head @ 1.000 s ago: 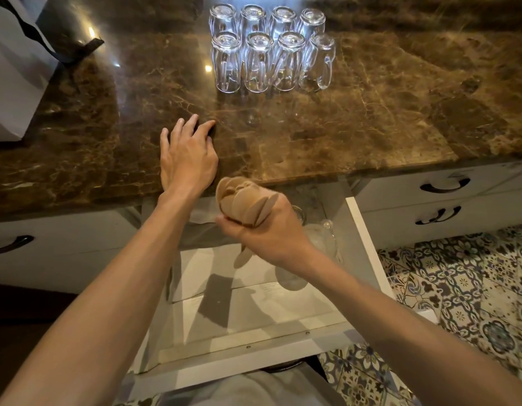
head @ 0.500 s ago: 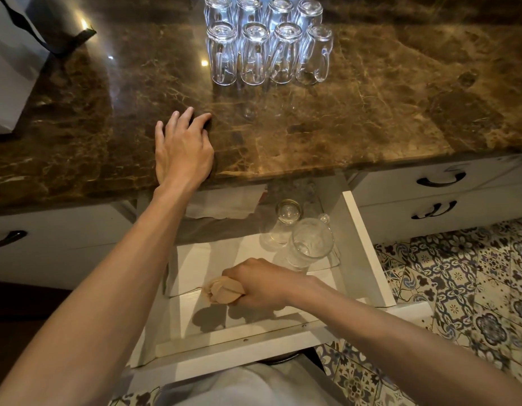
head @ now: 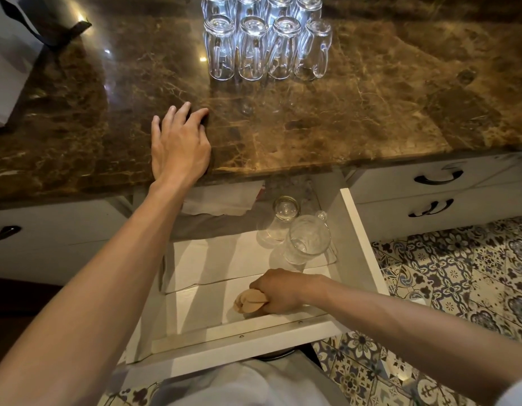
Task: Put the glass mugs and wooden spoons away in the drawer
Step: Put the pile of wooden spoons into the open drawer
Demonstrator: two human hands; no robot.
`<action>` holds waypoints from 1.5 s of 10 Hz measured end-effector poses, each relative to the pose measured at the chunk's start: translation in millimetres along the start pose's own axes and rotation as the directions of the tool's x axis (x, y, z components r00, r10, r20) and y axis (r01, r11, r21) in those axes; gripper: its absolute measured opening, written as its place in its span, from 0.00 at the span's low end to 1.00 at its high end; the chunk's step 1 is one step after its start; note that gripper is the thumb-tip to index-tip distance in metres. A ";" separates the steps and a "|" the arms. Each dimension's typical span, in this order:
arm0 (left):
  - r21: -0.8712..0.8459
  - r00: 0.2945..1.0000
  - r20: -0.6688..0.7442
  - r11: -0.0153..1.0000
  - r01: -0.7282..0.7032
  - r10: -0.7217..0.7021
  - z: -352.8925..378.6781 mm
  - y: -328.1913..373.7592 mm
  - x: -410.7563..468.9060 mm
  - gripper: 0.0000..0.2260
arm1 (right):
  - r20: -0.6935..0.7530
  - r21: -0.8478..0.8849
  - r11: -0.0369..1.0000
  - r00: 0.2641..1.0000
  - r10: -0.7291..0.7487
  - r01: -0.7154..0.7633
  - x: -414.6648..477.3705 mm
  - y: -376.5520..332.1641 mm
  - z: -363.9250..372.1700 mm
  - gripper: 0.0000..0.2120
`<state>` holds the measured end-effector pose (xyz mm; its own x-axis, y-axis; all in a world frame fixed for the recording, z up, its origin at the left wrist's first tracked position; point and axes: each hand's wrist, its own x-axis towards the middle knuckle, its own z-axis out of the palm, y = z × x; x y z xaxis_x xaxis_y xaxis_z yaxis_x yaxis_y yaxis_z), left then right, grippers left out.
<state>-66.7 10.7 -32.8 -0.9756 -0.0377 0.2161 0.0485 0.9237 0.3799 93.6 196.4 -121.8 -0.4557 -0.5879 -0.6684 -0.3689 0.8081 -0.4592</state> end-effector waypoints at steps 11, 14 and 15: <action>0.003 1.000 -0.002 1.000 -0.005 0.005 -0.5 1.2 -0.9 0.18 | 0.199 -0.070 0.979 0.959 0.203 -0.193 -49.1 44.1 -17.5 0.13; -0.005 1.000 -0.012 1.000 -0.013 0.013 1.5 -1.3 0.4 0.18 | 0.149 -0.088 0.970 0.960 0.236 -0.225 -51.6 36.6 -12.8 0.13; -0.005 1.000 -0.013 1.000 -0.012 0.012 2.2 -1.3 0.9 0.18 | 0.119 -0.093 0.971 0.966 0.231 -0.221 -53.9 32.7 -15.2 0.13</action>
<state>-68.1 10.3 -35.0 -0.9721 -0.0317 0.2324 0.0612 0.9222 0.3819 93.7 254.0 -91.8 -0.4285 -0.3764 -0.8214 -0.3332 0.9109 -0.2436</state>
